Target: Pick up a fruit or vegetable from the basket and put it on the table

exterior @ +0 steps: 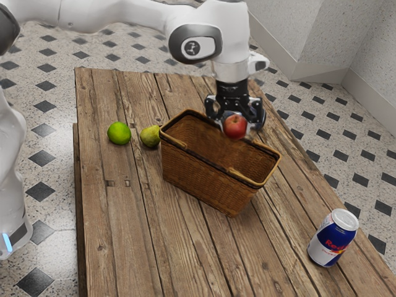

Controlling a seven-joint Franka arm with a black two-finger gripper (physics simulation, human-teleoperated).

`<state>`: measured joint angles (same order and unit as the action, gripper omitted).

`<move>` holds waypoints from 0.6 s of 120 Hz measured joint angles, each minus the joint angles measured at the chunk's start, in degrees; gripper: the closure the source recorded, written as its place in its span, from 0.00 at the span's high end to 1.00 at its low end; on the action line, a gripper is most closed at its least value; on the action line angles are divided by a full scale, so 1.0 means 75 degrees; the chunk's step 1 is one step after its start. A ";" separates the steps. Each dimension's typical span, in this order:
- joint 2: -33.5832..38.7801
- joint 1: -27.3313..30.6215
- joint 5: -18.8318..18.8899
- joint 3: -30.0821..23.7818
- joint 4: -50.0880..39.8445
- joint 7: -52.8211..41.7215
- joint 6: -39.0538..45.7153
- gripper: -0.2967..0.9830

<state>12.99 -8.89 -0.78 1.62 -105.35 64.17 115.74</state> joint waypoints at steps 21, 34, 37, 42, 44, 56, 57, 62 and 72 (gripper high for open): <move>0.0093 0.2147 0.0615 0.0007 0.0555 0.0226 -0.0438 0.45; -0.0123 0.2844 0.0626 0.0006 0.0576 0.0318 -0.0593 0.44; -0.0144 0.2911 0.0622 0.0007 0.0574 0.0335 -0.0619 0.43; -0.0162 0.2970 0.0616 0.0016 0.0571 0.0359 -0.0657 0.43; -0.0166 0.2985 0.0614 0.0023 0.0568 0.0368 -0.0671 0.43; -0.0150 0.3049 0.0534 0.0237 0.0511 0.0368 -0.0709 0.58; -0.0145 0.3053 0.0525 0.0248 0.0508 0.0366 -0.0710 0.59; -0.0117 0.3064 0.0488 0.0282 0.0490 0.0355 -0.0713 0.63; -0.0079 0.3055 0.0442 0.0300 0.0436 0.0335 -0.0717 0.69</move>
<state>12.40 14.02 2.53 3.87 -102.08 66.68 110.36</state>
